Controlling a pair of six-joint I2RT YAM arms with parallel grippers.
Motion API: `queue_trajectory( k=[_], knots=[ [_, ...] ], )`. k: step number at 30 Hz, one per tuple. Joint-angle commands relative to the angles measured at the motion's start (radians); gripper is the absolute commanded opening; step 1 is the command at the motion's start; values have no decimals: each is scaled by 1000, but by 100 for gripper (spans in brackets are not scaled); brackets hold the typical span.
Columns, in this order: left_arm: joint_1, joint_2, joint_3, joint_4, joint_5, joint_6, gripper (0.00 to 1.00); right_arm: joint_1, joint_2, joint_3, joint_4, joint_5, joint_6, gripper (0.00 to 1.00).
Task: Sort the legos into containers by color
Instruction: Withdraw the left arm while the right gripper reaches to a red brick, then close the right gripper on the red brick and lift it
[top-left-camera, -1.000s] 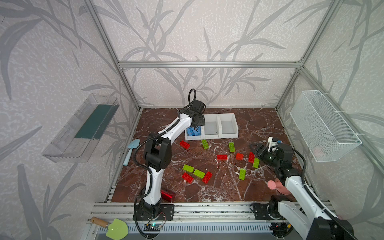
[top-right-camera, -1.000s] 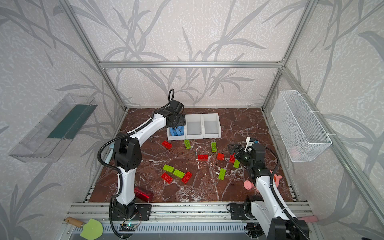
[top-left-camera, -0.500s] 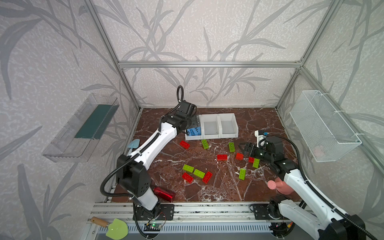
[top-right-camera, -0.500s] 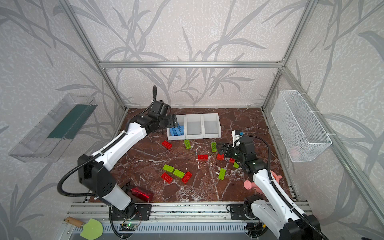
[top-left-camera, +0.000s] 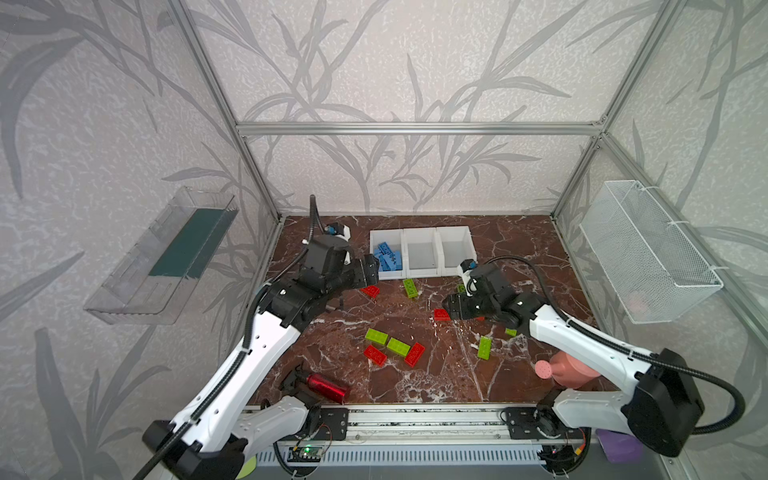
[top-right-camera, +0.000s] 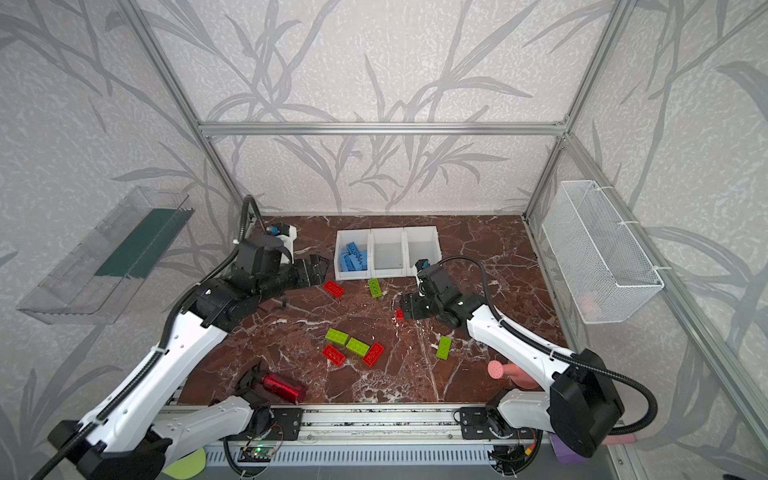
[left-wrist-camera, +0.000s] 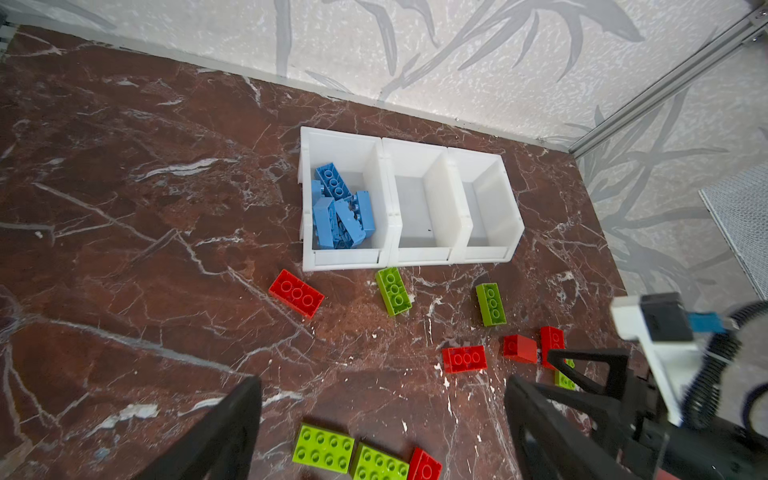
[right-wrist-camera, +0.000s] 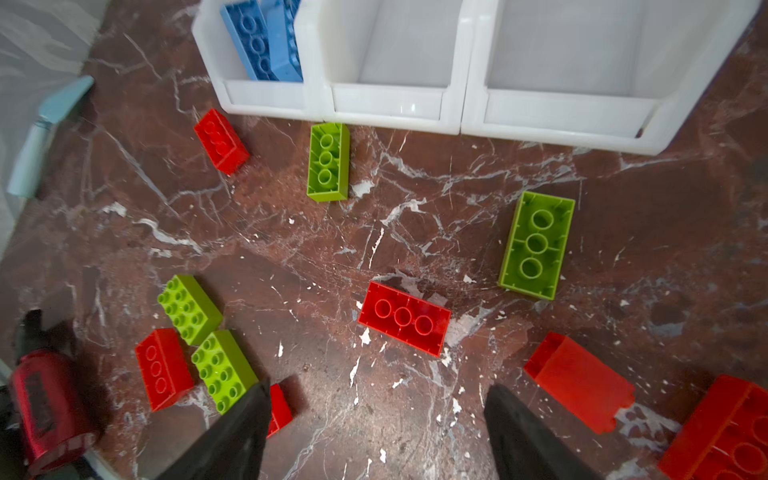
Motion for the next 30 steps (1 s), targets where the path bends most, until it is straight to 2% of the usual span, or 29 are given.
queue_trajectory(
  k=[1,4,6,13,19,24,30],
  knots=[
    [-3,-91,-66,-70,-3,61,91,38,45,-14,-3,132,34,82],
    [-4,-160,-134,-80,-4,61,91,63,98,-26,41,199,34,82],
    [-3,-199,-178,-75,-6,55,91,79,130,-22,60,222,243,88],
    [-3,-296,-314,-51,-20,52,92,137,271,54,60,286,302,90],
    [-3,-336,-323,-62,-36,55,92,149,368,90,49,320,342,90],
    [-4,-345,-326,-59,-33,62,92,164,436,121,38,345,331,85],
    [-3,-336,-322,-59,-16,68,92,181,470,150,19,374,308,68]
  ],
)
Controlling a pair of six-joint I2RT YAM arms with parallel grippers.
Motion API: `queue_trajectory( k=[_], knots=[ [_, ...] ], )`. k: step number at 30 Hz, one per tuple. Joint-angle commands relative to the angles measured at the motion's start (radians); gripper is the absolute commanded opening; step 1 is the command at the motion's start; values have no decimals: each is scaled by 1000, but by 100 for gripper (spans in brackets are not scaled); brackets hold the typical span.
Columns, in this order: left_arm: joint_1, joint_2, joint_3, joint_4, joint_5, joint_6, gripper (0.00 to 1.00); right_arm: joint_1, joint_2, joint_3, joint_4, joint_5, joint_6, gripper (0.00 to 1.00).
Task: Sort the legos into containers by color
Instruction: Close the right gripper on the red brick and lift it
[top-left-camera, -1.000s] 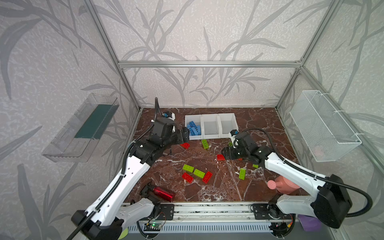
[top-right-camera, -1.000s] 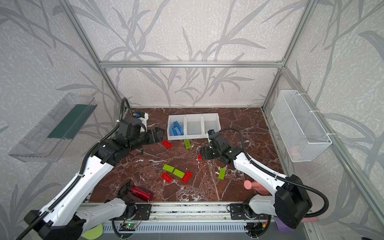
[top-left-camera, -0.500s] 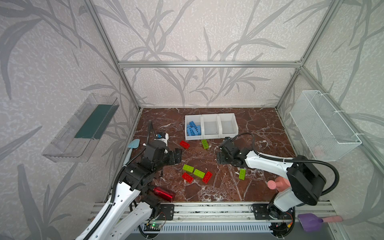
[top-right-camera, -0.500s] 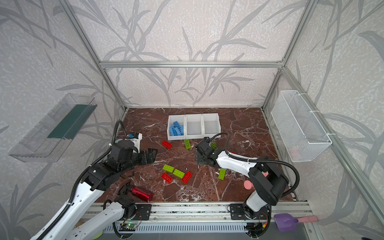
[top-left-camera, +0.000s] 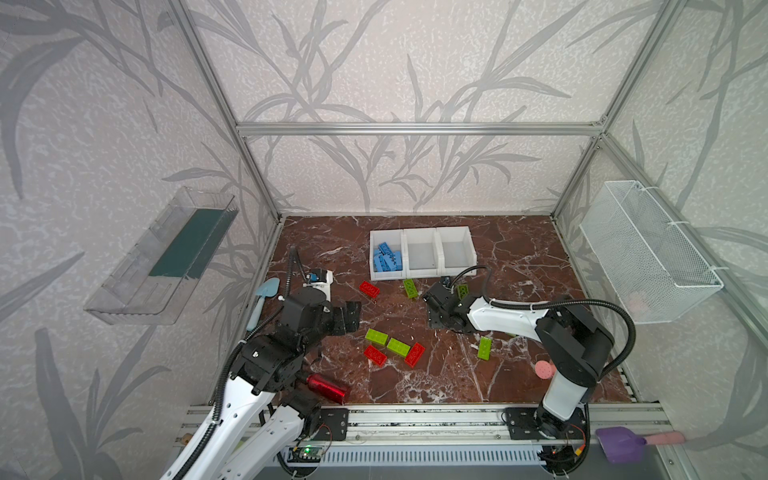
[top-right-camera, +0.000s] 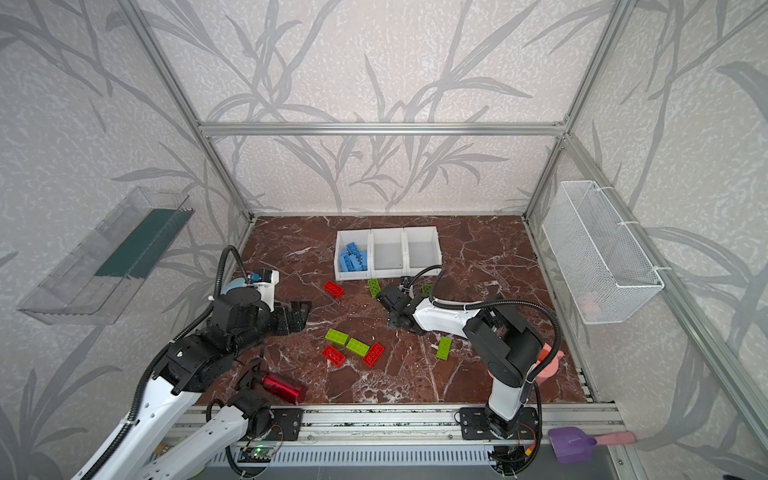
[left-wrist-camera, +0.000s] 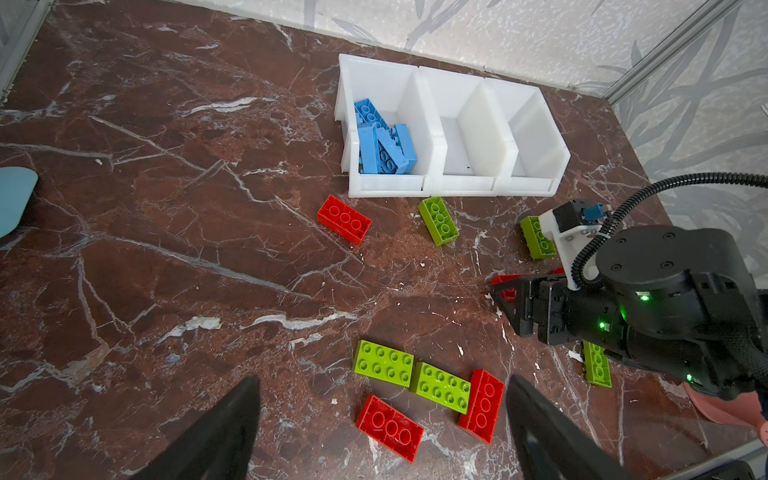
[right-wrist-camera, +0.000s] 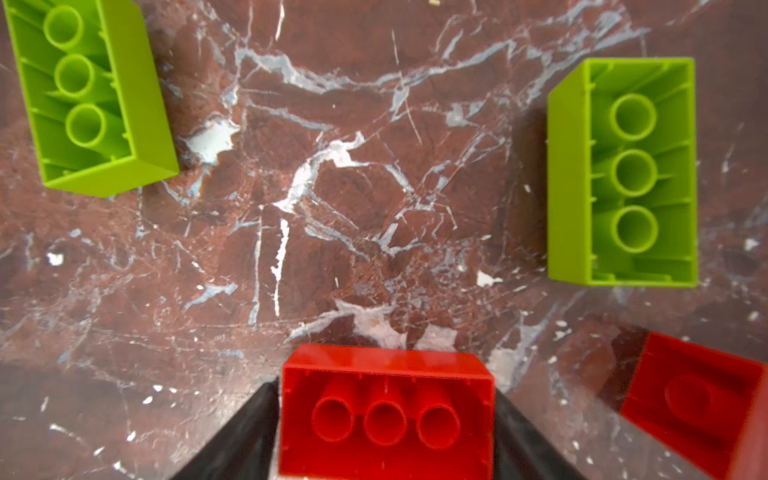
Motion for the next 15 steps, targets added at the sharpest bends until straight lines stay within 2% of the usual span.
queue_trajectory(
  k=[1,6,15],
  knots=[
    [-3,-4,1,-7,-5,20,92,11,10,31,-29,43,-7,66],
    [-3,-9,-1,-9,-12,19,92,11,-1,42,-43,45,-31,52],
    [-3,-18,-3,-9,-16,16,92,13,-68,108,-93,3,-106,50]
  ],
)
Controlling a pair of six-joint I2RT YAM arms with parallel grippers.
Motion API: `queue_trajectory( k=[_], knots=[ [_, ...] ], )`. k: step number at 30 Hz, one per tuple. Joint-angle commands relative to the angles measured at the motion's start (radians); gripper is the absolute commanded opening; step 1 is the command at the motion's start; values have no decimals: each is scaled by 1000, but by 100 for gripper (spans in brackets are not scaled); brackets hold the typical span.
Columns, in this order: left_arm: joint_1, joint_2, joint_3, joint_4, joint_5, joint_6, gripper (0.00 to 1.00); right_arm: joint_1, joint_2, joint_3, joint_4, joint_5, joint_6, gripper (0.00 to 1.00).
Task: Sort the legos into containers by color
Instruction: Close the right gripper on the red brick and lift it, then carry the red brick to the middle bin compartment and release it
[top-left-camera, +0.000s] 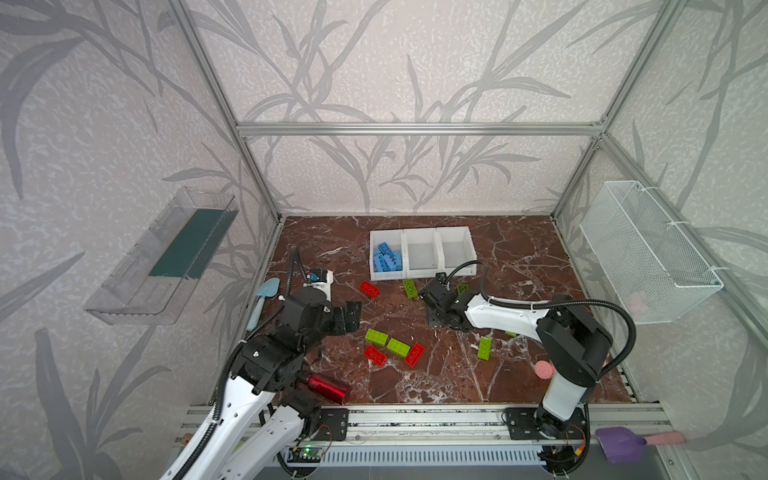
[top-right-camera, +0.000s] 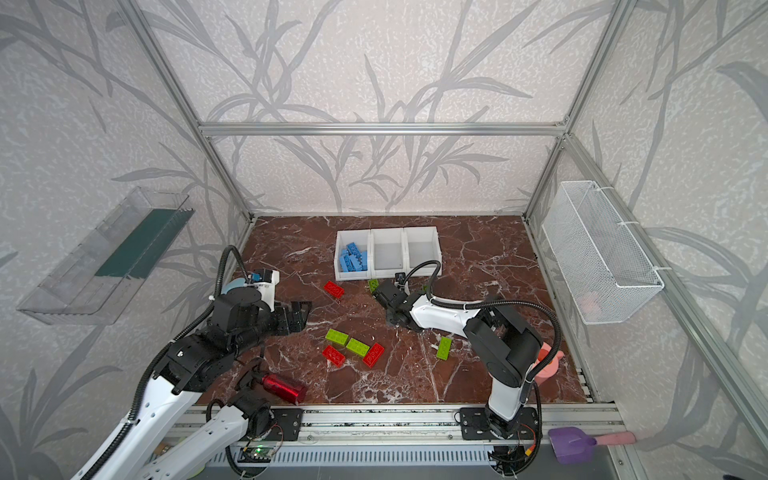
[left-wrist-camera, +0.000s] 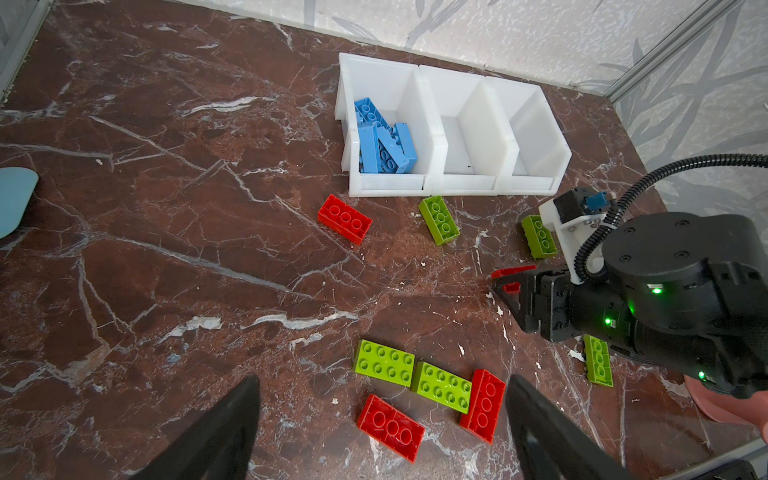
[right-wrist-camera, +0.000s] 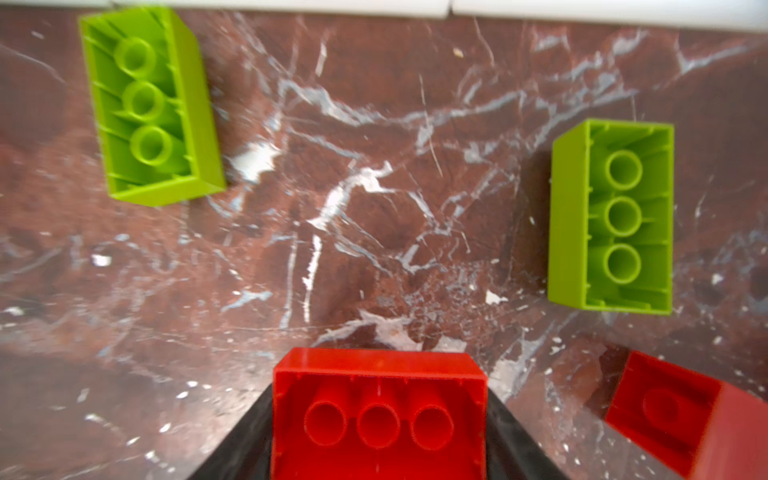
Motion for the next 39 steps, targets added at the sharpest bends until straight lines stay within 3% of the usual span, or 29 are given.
queue_trajectory(
  k=[1,9,15,27,39],
  knots=[
    [-3,-13,-3,-10,-14,14,92,7,-82,54,-43,-15,-54,50],
    [-3,-15,-4,-10,-2,18,92,4,-114,181,-51,-21,-177,51],
    [-2,-22,-1,-14,-1,24,99,-32,-65,332,-76,-52,-241,50],
    [-3,-24,-2,-13,16,26,99,-148,167,650,-177,-206,-290,49],
    [-4,-24,-8,-7,40,23,99,-224,360,849,-225,-246,-289,49]
  ],
)
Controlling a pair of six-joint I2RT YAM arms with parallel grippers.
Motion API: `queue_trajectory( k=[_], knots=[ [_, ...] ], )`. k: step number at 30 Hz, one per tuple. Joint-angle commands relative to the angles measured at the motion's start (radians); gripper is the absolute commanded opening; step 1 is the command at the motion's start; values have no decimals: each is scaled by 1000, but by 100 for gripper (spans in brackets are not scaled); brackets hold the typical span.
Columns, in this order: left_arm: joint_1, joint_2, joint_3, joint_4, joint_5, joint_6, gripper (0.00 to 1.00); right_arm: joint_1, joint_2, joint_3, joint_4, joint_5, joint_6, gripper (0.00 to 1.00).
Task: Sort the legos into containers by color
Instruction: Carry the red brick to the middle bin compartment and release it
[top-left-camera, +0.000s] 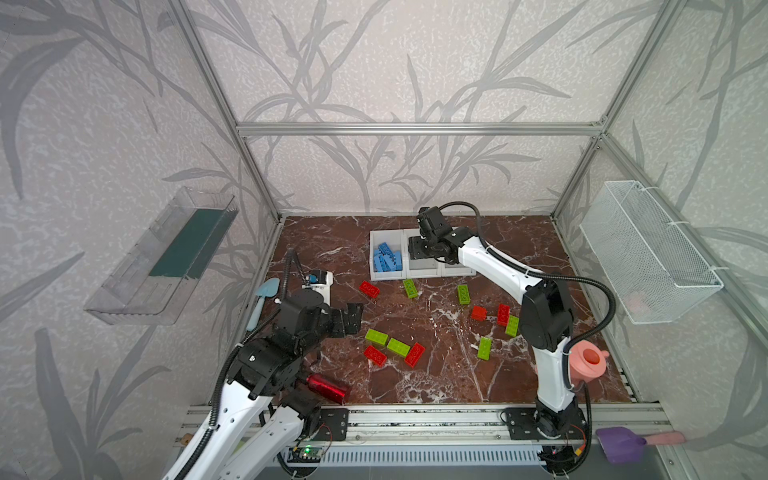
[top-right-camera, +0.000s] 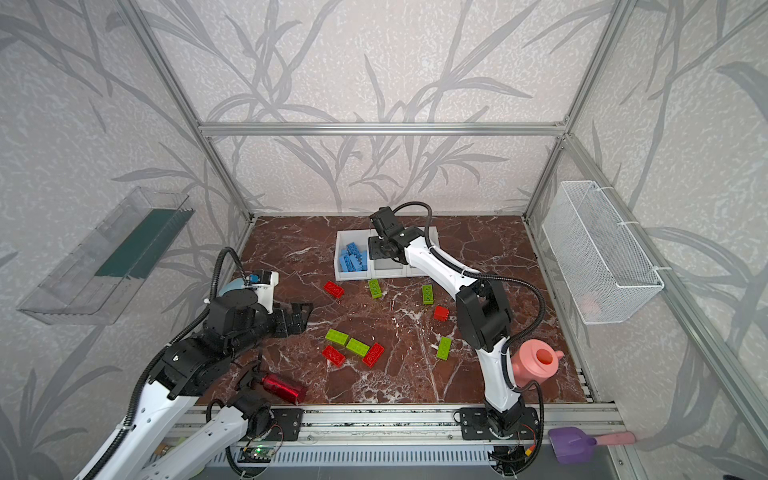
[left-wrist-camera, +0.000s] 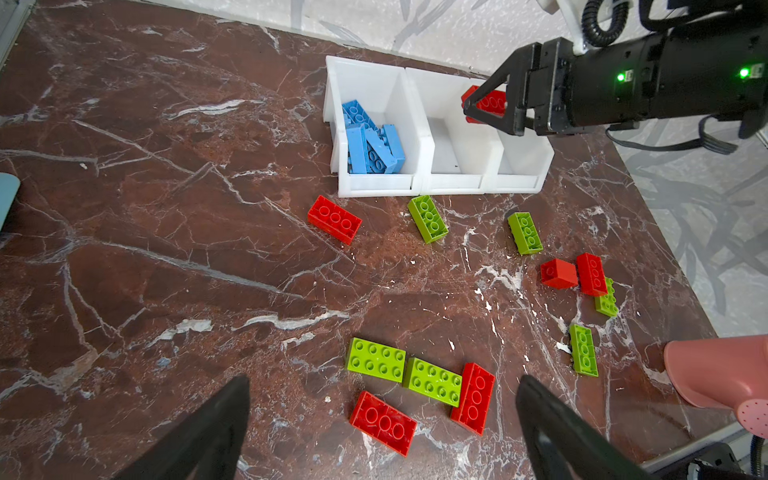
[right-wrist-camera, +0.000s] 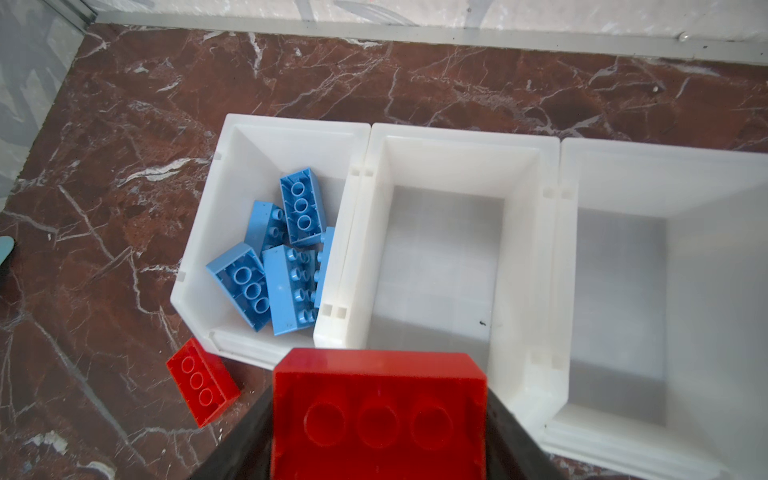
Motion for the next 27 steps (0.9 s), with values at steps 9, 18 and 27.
queue_trajectory(
  k=[9,18,27],
  knots=[
    [-3,-1,-7,-3,9,17,99,-38,118,146,-80,-36,0,64],
    [-3,35,-4,-5,-8,12,99,-51,114,146,-82,-65,-18,79],
    [-1,88,0,-22,-71,5,99,-52,16,75,-58,-106,-46,81]
  ],
)
